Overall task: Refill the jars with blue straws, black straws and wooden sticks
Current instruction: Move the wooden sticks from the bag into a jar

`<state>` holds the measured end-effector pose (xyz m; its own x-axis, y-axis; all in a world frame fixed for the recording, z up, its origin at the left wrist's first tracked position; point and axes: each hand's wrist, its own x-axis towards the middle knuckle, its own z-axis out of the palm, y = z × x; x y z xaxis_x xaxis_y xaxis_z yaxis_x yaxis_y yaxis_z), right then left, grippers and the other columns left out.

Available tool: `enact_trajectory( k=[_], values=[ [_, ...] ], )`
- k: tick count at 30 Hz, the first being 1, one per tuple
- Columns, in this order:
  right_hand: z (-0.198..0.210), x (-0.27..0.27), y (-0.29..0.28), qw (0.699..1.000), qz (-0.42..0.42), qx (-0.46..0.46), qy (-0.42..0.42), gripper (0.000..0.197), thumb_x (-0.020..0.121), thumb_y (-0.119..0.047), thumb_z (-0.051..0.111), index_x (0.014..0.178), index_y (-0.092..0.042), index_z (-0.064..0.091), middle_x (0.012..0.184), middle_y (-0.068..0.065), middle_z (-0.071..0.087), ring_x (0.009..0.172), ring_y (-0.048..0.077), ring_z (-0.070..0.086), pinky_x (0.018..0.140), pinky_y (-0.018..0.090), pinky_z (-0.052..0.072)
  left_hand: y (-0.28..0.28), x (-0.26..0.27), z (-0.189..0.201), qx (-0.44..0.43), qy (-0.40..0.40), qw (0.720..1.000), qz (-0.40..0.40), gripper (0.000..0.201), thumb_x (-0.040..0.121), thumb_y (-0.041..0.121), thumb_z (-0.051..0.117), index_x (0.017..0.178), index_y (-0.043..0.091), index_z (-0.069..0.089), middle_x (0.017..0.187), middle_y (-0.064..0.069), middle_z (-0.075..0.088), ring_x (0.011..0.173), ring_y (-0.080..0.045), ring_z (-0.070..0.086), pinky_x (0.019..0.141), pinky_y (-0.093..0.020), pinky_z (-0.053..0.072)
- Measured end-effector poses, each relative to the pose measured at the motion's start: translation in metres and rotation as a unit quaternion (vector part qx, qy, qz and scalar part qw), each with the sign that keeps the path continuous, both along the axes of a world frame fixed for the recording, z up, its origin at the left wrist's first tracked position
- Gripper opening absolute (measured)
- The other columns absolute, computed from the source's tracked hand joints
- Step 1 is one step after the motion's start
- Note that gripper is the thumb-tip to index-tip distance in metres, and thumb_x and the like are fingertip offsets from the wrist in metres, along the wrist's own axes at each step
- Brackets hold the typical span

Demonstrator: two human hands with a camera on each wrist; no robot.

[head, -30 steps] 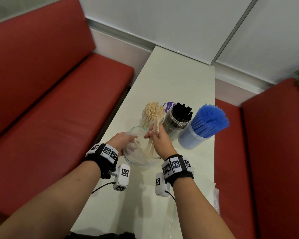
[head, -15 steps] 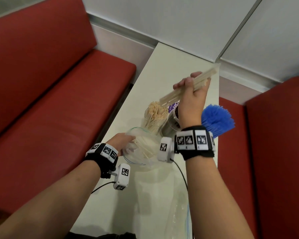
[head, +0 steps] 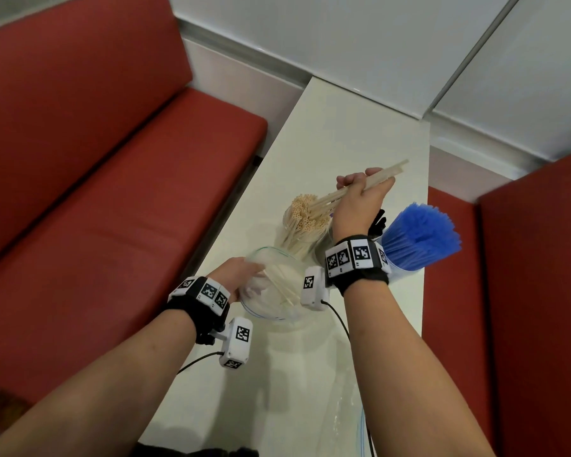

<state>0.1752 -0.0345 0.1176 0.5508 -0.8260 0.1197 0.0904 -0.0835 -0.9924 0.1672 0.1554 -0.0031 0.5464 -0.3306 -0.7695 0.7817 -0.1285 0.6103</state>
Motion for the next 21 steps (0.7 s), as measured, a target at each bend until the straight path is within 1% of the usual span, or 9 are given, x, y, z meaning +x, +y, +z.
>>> enact_trajectory(
  k=[2,5,7,9,10,14,16,18,21],
  values=[
    [0.001,0.002,-0.003,1.000,-0.021,0.008,-0.004,0.020,0.101,-0.002,0.033,0.104,-0.021,0.039,0.087,0.011,0.063,0.088,0.033,0.071,0.090,0.051,0.057,0.000,0.000,-0.001,-0.002,0.004,1.000,0.000,0.009,0.098,0.005,0.062,0.105,0.001,0.057,0.085,-0.015,0.063,0.045,-0.021,0.054,0.037,-0.015,0.031],
    [0.001,0.004,-0.005,1.000,-0.027,0.008,-0.011,0.021,0.100,-0.003,0.034,0.103,-0.023,0.039,0.085,0.009,0.063,0.085,0.030,0.072,0.089,0.052,0.057,-0.002,0.000,-0.002,0.006,0.002,1.000,-0.004,0.016,0.099,0.006,0.062,0.113,0.001,0.057,0.088,-0.017,0.064,0.051,-0.022,0.052,0.039,-0.016,0.031],
    [-0.005,0.004,-0.003,1.000,-0.024,0.007,0.002,0.017,0.102,-0.004,0.035,0.105,-0.020,0.039,0.089,0.014,0.064,0.087,0.031,0.072,0.089,0.053,0.057,-0.002,0.000,-0.002,0.008,0.000,1.000,-0.007,0.019,0.099,0.007,0.062,0.116,0.001,0.056,0.089,-0.018,0.064,0.056,-0.024,0.053,0.041,-0.017,0.032],
    [-0.013,0.002,-0.003,1.000,-0.020,0.002,0.019,0.013,0.104,-0.005,0.034,0.107,-0.017,0.038,0.094,0.019,0.065,0.089,0.032,0.071,0.089,0.053,0.057,-0.002,-0.001,-0.001,0.006,0.003,1.000,-0.004,0.018,0.098,0.006,0.062,0.115,0.001,0.056,0.087,-0.017,0.065,0.056,-0.024,0.055,0.040,-0.018,0.032],
    [-0.017,0.001,-0.003,0.999,-0.018,-0.008,0.028,0.012,0.104,-0.005,0.034,0.108,-0.016,0.038,0.094,0.019,0.065,0.089,0.031,0.071,0.089,0.052,0.057,-0.002,-0.001,-0.001,0.007,0.003,1.000,-0.006,0.017,0.098,0.006,0.062,0.114,0.002,0.056,0.087,-0.016,0.065,0.056,-0.025,0.056,0.040,-0.017,0.032],
    [-0.023,0.003,-0.002,0.998,0.005,-0.030,0.049,0.013,0.104,-0.005,0.035,0.108,-0.017,0.037,0.086,0.005,0.064,0.090,0.029,0.071,0.088,0.052,0.057,-0.001,-0.002,-0.001,0.008,0.004,1.000,-0.003,0.011,0.098,0.006,0.062,0.109,0.002,0.058,0.087,-0.016,0.066,0.050,-0.021,0.060,0.038,-0.016,0.035],
    [-0.021,0.008,-0.002,0.998,0.021,-0.038,0.047,0.014,0.103,-0.004,0.035,0.107,-0.017,0.037,0.084,0.002,0.063,0.090,0.029,0.069,0.087,0.052,0.056,0.000,-0.002,-0.002,0.009,0.006,1.000,-0.003,0.008,0.098,0.006,0.062,0.105,0.003,0.058,0.088,-0.016,0.066,0.049,-0.020,0.059,0.037,-0.016,0.036],
    [-0.020,0.014,-0.001,0.997,0.032,-0.056,0.050,0.014,0.102,-0.004,0.034,0.108,-0.017,0.038,0.083,0.001,0.063,0.089,0.028,0.068,0.089,0.050,0.055,0.000,-0.002,-0.002,0.012,0.010,1.000,-0.002,0.006,0.098,0.006,0.062,0.102,0.003,0.059,0.090,-0.016,0.066,0.052,-0.021,0.059,0.037,-0.016,0.035],
    [-0.024,0.021,0.000,0.993,0.051,-0.078,0.073,0.013,0.103,-0.006,0.032,0.109,-0.017,0.036,0.081,-0.002,0.062,0.090,0.025,0.068,0.090,0.046,0.054,0.000,-0.003,-0.001,0.012,0.011,1.000,-0.002,0.006,0.099,0.006,0.062,0.104,0.003,0.059,0.093,-0.016,0.066,0.059,-0.023,0.059,0.037,-0.016,0.037]
  ],
)
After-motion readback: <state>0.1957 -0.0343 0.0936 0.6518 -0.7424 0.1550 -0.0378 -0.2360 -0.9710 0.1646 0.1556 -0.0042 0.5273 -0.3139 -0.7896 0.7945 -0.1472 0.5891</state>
